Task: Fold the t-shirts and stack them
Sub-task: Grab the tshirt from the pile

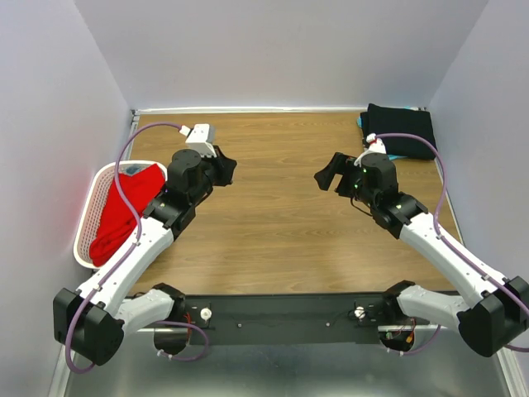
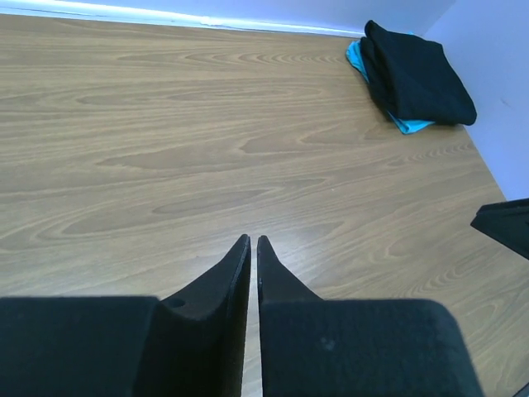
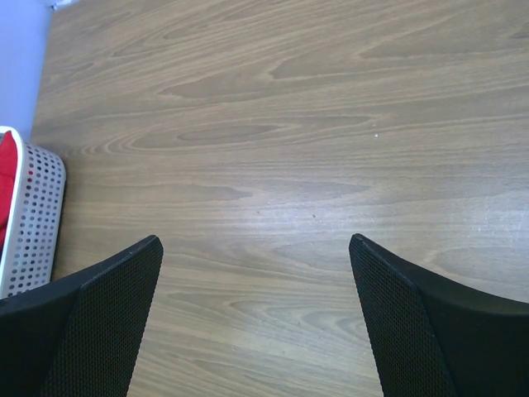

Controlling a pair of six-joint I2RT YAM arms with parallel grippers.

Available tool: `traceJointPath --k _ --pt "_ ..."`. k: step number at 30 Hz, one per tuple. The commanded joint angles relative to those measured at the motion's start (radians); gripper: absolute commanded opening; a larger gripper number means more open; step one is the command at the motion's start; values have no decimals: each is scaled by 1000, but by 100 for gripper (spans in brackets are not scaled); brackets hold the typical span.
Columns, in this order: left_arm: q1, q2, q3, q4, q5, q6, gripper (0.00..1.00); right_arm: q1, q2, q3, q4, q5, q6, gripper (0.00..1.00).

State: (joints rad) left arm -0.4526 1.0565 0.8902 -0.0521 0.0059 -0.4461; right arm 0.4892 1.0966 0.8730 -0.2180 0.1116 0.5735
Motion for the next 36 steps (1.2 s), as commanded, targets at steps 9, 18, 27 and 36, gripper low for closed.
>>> traceJointPath --k 9,18,27,36 --pt "77 80 185 -355 -420 -138 26 0 -20 -15 3 -23 -31 100" --pt "575 37 112 -398 -517 -197 49 0 34 -16 3 -76 -41 100" --pt "762 311 47 -334 -428 -278 50 0 78 -19 5 -142 -27 100" --pt "772 454 21 -295 -411 -318 46 0 66 -29 3 -167 -40 100"
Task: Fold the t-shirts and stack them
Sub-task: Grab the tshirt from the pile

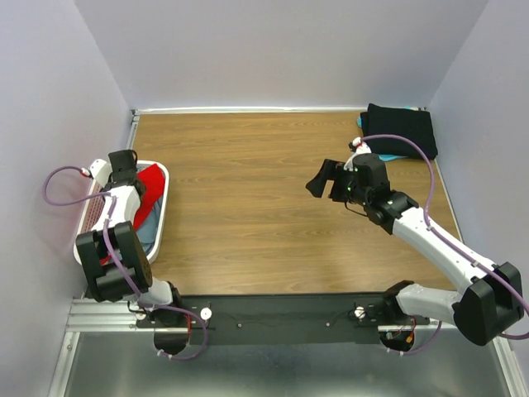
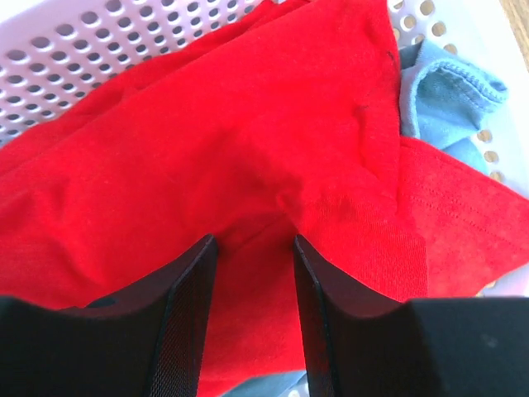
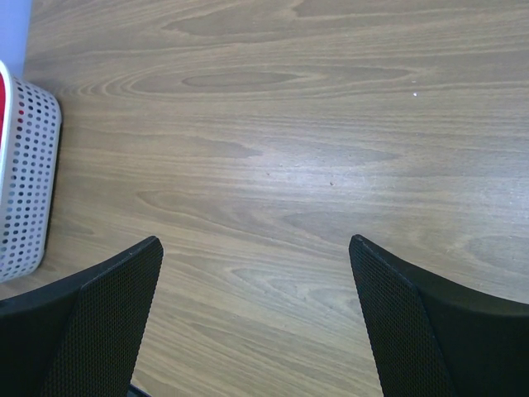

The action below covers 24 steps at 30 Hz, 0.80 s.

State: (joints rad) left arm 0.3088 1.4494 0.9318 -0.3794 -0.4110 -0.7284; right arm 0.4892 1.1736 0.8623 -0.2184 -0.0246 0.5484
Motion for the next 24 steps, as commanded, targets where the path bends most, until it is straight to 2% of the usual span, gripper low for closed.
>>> traceJointPath --k 1,4,5,8,10,13,18,24 --pt "10 69 -22 34 11 -37 43 0 -15 -22 4 -29 -13 100" --pt "15 65 -27 45 41 -31 34 0 -28 -28 4 -28 -11 100" --pt "13 42 -24 48 46 -20 27 0 -32 -29 5 -28 -10 100" --pt "15 -9 -2 42 86 23 15 0 -34 -26 4 -31 -10 100" --pt "15 -76 15 22 113 32 13 0 -31 -22 4 -31 -10 100" --pt "15 -194 44 -3 126 58 0 0 -20 -6 4 -47 -11 100" --pt "15 -375 91 0 187 118 0 0 -6 18 1 -60 -18 100" --pt "4 -454 223 16 334 184 0 0 11 55 1 -66 -15 100"
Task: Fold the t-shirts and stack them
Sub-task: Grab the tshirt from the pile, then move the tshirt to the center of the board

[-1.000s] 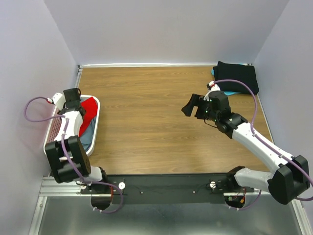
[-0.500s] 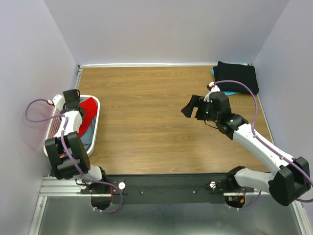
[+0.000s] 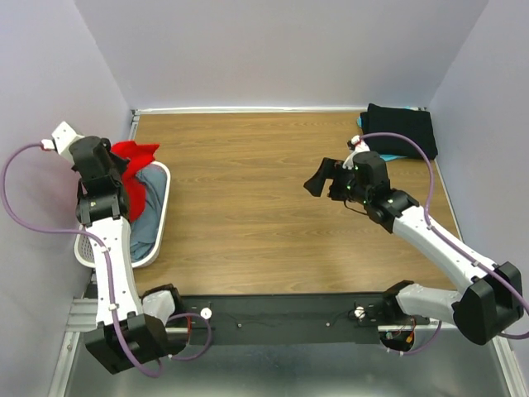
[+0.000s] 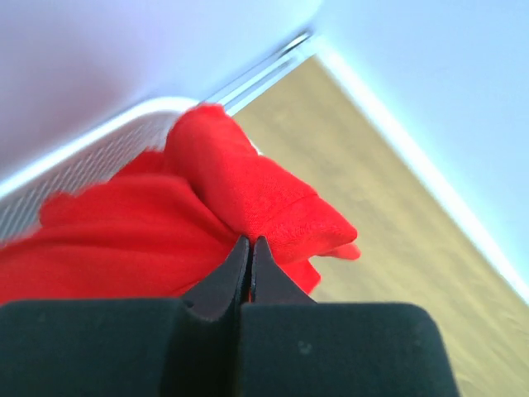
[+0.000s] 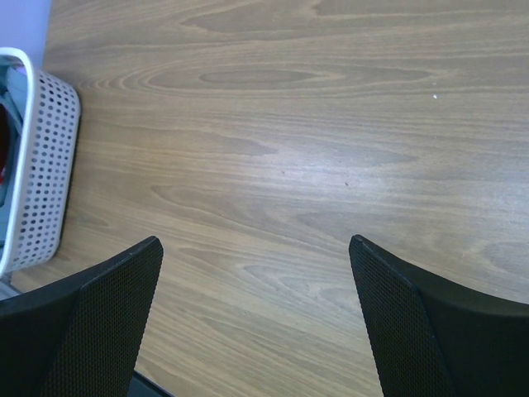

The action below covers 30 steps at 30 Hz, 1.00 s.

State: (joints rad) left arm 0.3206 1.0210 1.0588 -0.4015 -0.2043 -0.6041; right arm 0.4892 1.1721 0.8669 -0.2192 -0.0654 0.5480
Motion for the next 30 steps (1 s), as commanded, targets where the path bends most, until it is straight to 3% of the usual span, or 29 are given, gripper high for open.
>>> traceJointPath --k 1,5,8,15,18,20,21,22,23,25,30 --pt "-24 -25 128 32 137 70 0 -1 14 56 3 -27 -14 100" --pt "-150 -7 329 17 155 93 0 -1 17 86 0 -17 -17 100" --pt "-355 27 446 9 103 93 0 0 8 109 0 -5 -20 100" --pt "-781 111 520 32 -66 44 0 0 -52 121 -6 45 -25 100" --pt "-900 152 527 46 -130 26 0 0 -87 109 -8 59 -22 100" --pt "-923 201 486 68 -69 -6 2 0 -100 100 -8 85 -17 100" --pt "-923 218 468 105 -49 -13 8 0 -107 95 -9 87 -11 100" --pt "-911 258 452 118 -34 -16 18 0 -111 92 -9 93 -10 100" --pt "-896 283 431 136 15 -17 37 0 -111 83 -9 93 0 100" --pt "-852 368 426 144 131 -8 48 0 -112 72 -9 85 7 100" --pt "-807 413 337 168 181 -20 47 0 -91 11 -12 49 36 100"
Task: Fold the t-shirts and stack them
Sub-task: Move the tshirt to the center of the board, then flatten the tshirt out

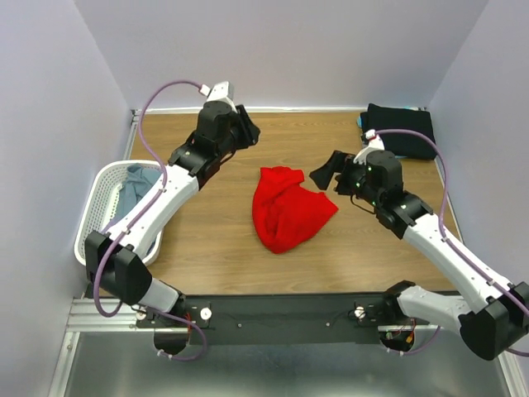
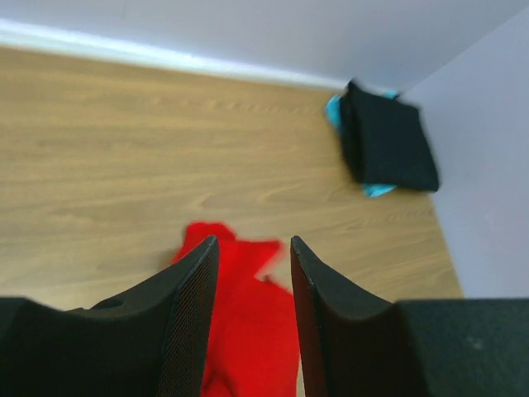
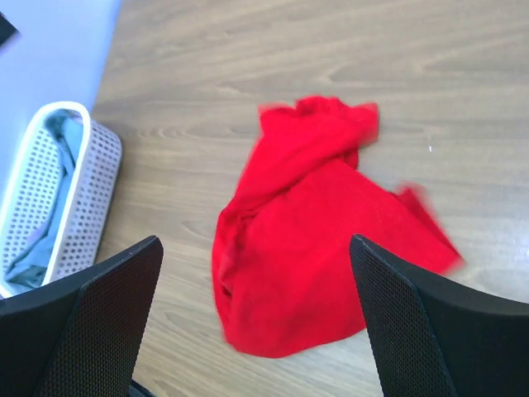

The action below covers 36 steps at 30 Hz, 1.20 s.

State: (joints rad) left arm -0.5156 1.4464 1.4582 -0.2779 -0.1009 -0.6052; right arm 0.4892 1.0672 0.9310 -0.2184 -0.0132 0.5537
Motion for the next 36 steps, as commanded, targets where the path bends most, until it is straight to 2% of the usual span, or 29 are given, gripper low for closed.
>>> traceJointPath --k 1,2,6,9,13,14,17,22,28,31,36 --pt "35 -29 -87 51 84 -18 46 0 23 -79 -13 8 32 100" --pt "37 -44 -132 51 76 -13 41 0 45 -93 -15 33 34 100" --pt "-13 -79 -289 42 37 7 31 0 97 -138 -13 94 45 99" --pt "-75 -83 -422 43 7 -8 30 2 160 -150 -12 137 55 97" --pt "-178 -80 -544 101 9 -34 30 0 234 -176 1 217 74 81" --pt "-207 -81 -574 127 48 -34 34 0 247 -182 17 243 77 81" --pt "-248 -58 -576 189 82 -21 45 -1 301 -196 50 257 81 78" --pt "-296 18 -495 163 32 28 47 0 352 -202 85 257 106 77" --pt "-300 100 -438 120 -28 48 47 0 381 -207 103 269 112 77" --pt "-301 121 -418 92 -97 45 43 0 392 -207 108 275 117 77" --pt "-301 147 -403 80 -103 56 36 -1 413 -216 113 286 123 77"
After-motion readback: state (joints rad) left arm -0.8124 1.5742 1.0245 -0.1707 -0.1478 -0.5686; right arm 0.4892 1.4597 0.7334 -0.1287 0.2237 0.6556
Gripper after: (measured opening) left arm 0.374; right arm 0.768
